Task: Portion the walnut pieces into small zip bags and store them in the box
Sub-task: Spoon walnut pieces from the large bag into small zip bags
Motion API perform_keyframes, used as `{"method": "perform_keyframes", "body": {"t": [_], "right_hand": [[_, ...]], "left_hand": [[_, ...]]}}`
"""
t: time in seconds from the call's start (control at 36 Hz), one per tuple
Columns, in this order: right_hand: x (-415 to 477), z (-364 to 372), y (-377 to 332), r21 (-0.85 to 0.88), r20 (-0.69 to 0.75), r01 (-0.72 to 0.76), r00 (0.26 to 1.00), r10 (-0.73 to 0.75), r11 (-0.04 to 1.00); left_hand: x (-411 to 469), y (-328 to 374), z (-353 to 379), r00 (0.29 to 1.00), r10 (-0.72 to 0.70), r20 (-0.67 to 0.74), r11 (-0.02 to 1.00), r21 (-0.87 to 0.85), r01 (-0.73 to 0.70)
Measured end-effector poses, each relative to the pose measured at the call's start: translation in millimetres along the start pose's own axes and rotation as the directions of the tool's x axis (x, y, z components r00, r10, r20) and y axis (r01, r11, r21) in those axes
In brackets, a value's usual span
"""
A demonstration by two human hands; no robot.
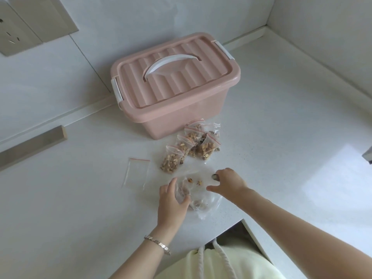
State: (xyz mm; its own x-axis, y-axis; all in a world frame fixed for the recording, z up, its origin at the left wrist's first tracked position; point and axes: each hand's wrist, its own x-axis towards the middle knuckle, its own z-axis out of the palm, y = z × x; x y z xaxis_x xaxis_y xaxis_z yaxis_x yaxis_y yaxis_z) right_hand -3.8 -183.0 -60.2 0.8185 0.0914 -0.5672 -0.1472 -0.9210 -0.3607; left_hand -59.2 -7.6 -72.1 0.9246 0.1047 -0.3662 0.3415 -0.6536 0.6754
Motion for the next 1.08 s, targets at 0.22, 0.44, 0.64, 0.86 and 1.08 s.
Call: {"method": "perform_keyframes", "body": {"t": [0.22,0.44,0.64,0.86,1.08], "right_hand": [[-10,-5,5,0.253,-0.044,-0.052,0.997,0.066,0.966],[-43,-61,-5,0.179,-0.318,0.001,0.946,0.057,0.984],[-61,-64,-20,-0.027,-0.428,0.076,0.9,-0.08,0.997],[-58,-62,-29,0.241,-0.278,0.093,0.96,-0.023,0.966],[-54,-65,-28,0.183,-0.136,0.145,0.983,-0.121,0.972]], "left_hand": [[-4,7,-2,1.0,-0.007,0.016,0.998,-0.061,0.008],[-6,18,-26,0.979,0.187,-0.076,0.982,-0.005,-0.188],[-5,24,-31,0.982,0.185,0.027,0.981,0.05,-0.186],[-13,35,-25,0.979,0.137,0.149,0.99,0.024,-0.142],[-17,35,-22,0.963,0.04,0.267,0.989,-0.146,-0.001]]}}
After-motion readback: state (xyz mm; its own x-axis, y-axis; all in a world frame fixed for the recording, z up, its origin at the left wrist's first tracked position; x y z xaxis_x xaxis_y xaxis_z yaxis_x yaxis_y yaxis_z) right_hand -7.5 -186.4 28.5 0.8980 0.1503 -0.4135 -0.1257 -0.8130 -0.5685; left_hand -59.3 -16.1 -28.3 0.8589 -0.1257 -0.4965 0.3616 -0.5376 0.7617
